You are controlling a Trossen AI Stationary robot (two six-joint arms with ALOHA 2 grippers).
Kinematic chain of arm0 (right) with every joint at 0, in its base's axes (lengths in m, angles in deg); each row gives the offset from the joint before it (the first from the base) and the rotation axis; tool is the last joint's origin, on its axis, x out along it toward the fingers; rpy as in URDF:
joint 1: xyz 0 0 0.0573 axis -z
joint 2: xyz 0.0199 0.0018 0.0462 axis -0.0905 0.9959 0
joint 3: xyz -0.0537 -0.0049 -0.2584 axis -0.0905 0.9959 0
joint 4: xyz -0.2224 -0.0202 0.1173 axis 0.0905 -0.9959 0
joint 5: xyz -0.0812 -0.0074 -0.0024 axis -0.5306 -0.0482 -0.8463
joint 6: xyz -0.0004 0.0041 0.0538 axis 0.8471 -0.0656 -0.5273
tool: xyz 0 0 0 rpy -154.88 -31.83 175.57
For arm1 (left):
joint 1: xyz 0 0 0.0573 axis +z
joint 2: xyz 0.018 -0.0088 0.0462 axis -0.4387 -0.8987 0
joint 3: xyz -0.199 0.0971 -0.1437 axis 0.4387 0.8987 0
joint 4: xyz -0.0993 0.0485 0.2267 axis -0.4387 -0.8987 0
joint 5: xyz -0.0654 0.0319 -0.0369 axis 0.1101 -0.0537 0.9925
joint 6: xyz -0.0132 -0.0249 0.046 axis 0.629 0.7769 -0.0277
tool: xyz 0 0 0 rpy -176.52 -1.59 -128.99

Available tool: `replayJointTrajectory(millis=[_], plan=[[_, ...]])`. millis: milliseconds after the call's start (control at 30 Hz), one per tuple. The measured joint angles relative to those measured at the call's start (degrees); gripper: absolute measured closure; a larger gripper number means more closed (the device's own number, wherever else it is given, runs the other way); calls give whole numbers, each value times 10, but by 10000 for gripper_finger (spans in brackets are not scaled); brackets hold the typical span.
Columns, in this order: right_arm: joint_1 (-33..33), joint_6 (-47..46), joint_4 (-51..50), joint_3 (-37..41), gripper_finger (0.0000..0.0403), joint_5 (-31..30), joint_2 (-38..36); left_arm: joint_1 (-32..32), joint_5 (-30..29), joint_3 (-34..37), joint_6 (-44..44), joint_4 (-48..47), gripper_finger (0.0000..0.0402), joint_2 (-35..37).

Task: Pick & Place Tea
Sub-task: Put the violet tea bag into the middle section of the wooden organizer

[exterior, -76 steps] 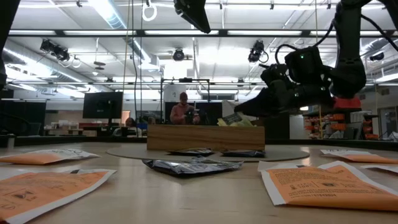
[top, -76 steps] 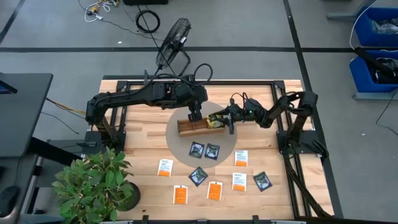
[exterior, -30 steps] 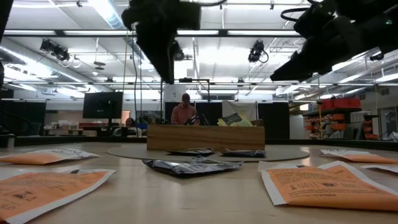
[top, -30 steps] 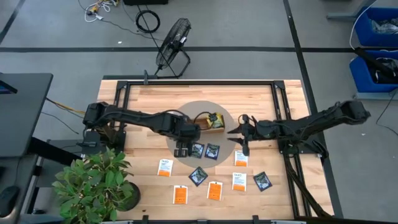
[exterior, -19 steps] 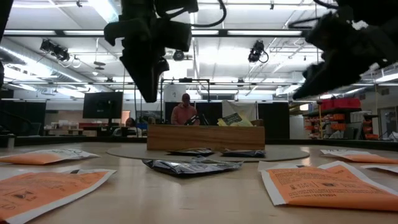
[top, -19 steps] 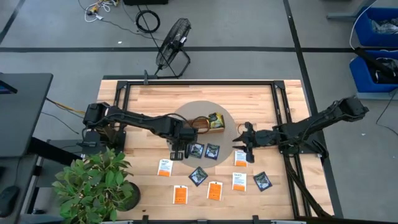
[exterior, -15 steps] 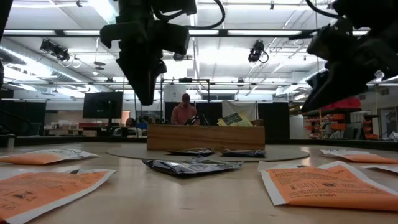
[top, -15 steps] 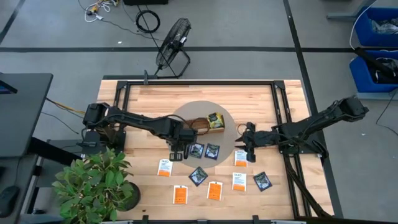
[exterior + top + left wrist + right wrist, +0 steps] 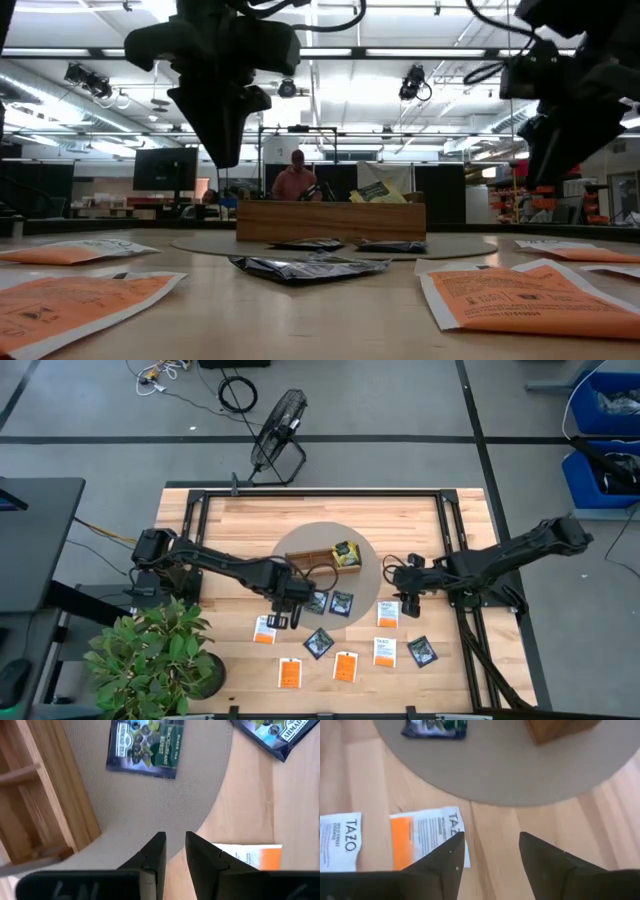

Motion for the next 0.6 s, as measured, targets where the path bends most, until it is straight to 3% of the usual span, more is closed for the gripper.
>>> replayJointTrajectory(millis=[400, 600], plan=[[15, -23, -5, 3, 197, 91, 66, 3, 0, 0, -14, 7, 324, 0], [-11, -62, -34, 3, 200, 133, 68, 3, 0, 0, -13, 14, 324, 0]])
